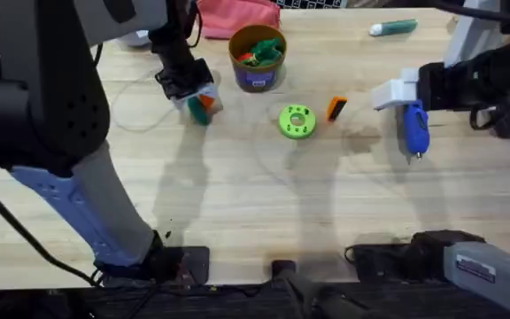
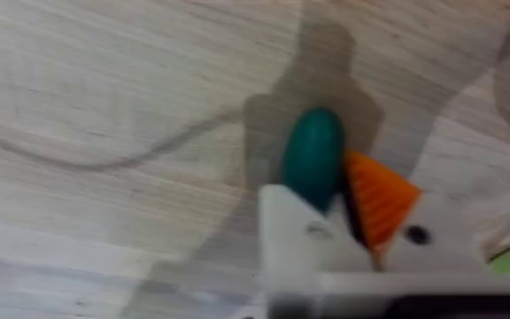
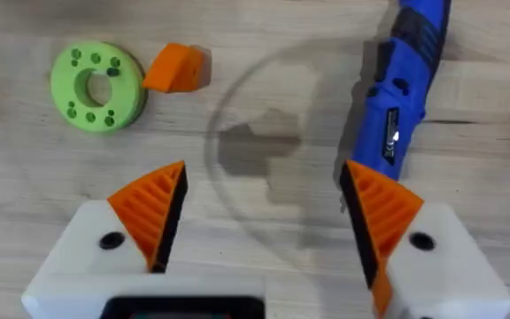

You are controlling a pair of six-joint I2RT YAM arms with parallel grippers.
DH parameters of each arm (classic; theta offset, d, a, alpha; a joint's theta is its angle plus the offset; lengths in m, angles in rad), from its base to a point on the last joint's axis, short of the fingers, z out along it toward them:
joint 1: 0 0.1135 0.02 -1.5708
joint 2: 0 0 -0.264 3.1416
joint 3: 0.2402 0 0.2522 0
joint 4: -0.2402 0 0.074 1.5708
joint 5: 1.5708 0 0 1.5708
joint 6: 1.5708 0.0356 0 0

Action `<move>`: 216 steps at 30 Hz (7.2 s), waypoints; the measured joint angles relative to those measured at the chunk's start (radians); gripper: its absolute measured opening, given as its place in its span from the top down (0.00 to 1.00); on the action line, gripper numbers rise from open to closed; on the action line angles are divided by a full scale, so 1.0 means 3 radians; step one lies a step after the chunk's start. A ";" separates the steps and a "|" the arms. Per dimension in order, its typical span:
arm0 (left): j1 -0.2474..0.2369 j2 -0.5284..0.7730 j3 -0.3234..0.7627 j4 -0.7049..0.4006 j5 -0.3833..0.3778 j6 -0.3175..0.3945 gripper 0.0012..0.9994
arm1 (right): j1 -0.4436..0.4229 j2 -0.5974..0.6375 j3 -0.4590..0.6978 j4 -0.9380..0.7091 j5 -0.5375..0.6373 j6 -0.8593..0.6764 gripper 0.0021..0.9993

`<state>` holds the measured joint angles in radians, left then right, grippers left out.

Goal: Pick up the gripper from the table and insert it into the empty holder that is missing its gripper. Then pick up a screw, insert it into the mounting hole, and use the screwdriver to tighten it. Finally, clean up the table by picking up the vegetable and placing it into the bucket.

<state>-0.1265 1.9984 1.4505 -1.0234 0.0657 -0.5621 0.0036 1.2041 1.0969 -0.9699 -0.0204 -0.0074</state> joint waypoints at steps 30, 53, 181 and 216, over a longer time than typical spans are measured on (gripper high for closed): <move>0.0000 -0.0460 0.0701 -0.0474 -0.0008 0.0189 0.98 | 0.0000 0.0000 0.0000 0.0000 0.0000 0.0000 0.01; 0.0000 -0.0708 0.0808 -0.0543 -0.0033 0.0215 0.01 | 0.0000 -0.0001 0.0000 0.0000 0.0000 0.0001 0.01; 0.0365 -0.6644 -0.4800 0.3107 0.2968 0.2038 0.01 | 0.0000 0.0000 0.0000 0.0000 0.0000 0.0000 0.01; 0.0365 -0.6644 -0.4800 0.3104 0.2975 0.2048 0.01 | 0.0000 -0.0001 0.0000 0.0000 0.0000 0.0000 0.01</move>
<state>-0.0170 0.0051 0.0105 -0.0921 0.9581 0.0525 0.0036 1.2038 1.0969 -0.9699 -0.0204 -0.0074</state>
